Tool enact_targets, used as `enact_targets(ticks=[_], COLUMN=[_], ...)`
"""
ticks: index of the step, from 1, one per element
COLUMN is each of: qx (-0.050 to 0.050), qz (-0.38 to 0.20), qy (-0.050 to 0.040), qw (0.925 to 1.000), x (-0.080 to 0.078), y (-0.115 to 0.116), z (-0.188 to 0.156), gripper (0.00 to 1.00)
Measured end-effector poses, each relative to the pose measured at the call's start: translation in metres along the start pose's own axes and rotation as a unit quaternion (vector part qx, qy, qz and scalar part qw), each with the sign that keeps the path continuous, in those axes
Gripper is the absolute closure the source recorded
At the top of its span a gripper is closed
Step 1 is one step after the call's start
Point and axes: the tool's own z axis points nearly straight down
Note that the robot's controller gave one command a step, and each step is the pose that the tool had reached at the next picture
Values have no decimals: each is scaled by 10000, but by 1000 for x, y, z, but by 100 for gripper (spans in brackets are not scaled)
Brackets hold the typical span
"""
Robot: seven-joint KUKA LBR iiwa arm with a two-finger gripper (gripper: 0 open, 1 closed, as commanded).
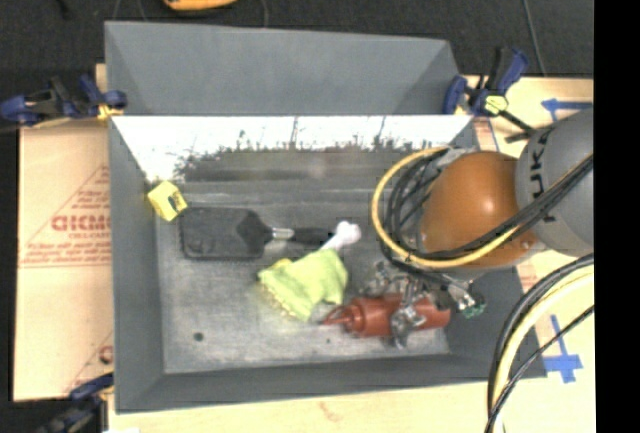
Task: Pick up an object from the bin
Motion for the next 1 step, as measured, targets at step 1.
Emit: enact_targets(ticks=[1], qx=[0], qz=[-5], qy=[0], qw=[10000], x=[0], y=[0], z=[0], gripper=[100])
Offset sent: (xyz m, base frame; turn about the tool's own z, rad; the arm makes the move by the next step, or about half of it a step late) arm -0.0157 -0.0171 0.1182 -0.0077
